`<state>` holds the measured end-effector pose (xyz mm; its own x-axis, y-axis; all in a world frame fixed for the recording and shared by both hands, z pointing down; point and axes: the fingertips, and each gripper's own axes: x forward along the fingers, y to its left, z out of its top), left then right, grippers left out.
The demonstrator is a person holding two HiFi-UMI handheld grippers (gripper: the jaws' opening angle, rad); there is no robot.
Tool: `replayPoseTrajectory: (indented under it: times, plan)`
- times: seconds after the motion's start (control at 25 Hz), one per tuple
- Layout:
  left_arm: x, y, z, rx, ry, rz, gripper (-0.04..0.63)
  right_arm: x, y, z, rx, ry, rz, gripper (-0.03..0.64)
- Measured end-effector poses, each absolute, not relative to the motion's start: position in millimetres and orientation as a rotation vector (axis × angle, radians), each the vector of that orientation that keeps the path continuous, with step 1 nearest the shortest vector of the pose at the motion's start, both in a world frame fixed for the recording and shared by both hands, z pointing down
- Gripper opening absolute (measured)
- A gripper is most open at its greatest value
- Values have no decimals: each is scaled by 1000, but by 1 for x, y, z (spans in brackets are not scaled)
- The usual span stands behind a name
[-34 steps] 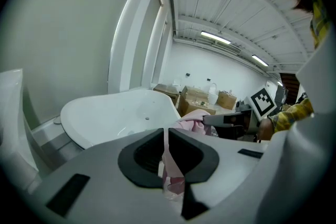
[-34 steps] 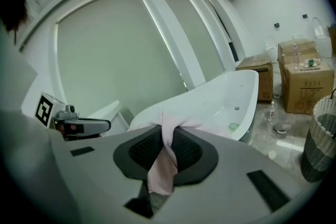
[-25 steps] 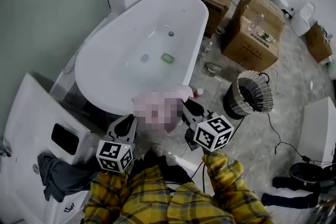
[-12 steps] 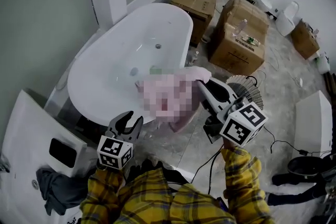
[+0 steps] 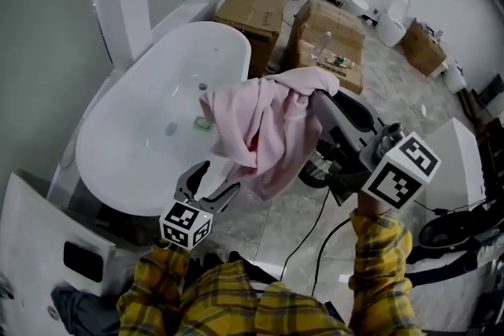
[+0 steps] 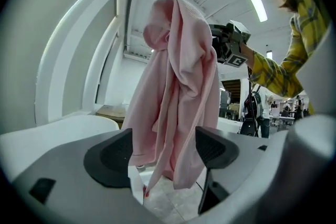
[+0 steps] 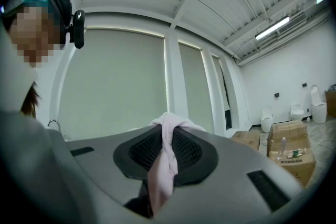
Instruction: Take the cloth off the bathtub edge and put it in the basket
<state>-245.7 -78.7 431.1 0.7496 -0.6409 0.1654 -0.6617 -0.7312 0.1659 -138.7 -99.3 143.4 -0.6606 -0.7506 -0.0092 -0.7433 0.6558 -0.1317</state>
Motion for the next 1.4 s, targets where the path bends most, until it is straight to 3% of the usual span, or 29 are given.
replayPoseTrajectory:
  times: [0.2, 0.52, 0.56, 0.6, 0.64, 0.68, 0.8, 1.0, 1.4]
  plan:
    - [-206, -102, 413, 2761, -931, 3, 410, -109, -97, 120, -1353, 2760, -133, 72]
    - [-101, -120, 416, 2885, -751, 169, 413, -59, -81, 134, -1442, 2718, -172, 72]
    - [-89, -122, 414, 2887, -733, 172, 401, -50, -80, 134, -1447, 2713, -174, 72]
    - [-78, -124, 410, 2892, -722, 174, 335, -39, -79, 134, -1454, 2705, -175, 72]
    - [-68, -126, 408, 2898, -718, 174, 224, -27, -78, 134, -1461, 2692, -177, 72]
    - [-58, -128, 406, 2903, -714, 174, 166, -14, -77, 134, -1467, 2678, -181, 72]
    - [-28, -136, 404, 2901, -691, 190, 76, 25, -76, 139, -1486, 2638, -196, 72]
    - [25, -144, 400, 2898, -672, 220, 38, 94, -74, 155, -1534, 2552, -235, 72]
    - [92, -158, 386, 2891, -713, 139, 35, 203, -85, 206, -1707, 2417, -306, 72]
